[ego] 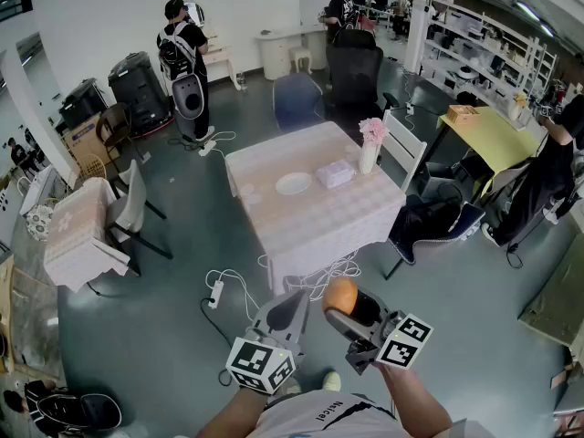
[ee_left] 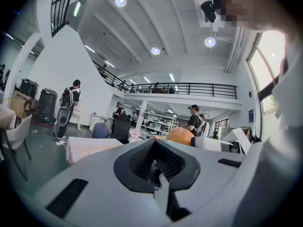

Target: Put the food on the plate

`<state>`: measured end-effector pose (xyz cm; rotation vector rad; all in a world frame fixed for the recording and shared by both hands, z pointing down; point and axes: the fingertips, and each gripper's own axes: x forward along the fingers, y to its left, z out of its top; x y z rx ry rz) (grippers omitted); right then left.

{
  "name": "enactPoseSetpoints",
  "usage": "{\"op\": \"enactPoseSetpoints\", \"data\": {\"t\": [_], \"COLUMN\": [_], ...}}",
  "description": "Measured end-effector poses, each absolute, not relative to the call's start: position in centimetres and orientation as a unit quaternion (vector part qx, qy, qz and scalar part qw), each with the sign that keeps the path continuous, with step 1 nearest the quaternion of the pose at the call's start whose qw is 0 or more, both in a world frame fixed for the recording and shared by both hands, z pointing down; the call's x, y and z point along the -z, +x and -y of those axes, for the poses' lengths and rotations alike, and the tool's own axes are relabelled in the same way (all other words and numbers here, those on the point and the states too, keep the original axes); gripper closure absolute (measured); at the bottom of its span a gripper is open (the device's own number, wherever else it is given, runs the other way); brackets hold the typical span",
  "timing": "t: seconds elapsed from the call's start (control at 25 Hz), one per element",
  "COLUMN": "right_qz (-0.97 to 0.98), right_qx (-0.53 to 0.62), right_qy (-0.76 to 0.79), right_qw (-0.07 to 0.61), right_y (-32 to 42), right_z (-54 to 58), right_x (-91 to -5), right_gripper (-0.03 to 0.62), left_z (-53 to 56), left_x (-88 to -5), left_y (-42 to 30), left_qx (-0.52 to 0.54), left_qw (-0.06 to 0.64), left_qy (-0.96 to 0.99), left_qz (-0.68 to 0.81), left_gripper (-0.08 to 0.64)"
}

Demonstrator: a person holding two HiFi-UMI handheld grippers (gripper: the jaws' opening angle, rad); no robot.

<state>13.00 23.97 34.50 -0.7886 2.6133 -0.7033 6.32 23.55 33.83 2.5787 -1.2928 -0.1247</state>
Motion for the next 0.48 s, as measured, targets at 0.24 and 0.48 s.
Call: {"op": "enactPoseSetpoints", "data": {"t": [0.24, 0.48], "right_qz": [-0.915, -0.912], "right_qx": [0.248, 0.262], "right_qy": [-0.276, -0.267], "right_qw": [0.16, 0.168], "right_y": [12.1, 11.4], "right_z": [-24.2, -24.3], "right_x": [-34.3, -34.3], "right_gripper": [0.252, 0.252], "left_z": [-23.7, -23.7], "left_x": [-33.6, -34.1], "left_y": [5.5, 4.7], "left_qx": [0.044, 0.044], "left_qw": [0.129, 0.136], "left_qy": [0.886, 0.886], "left_qz": [0.444, 0.442], "left_gripper": [0.554, 0.554]}}
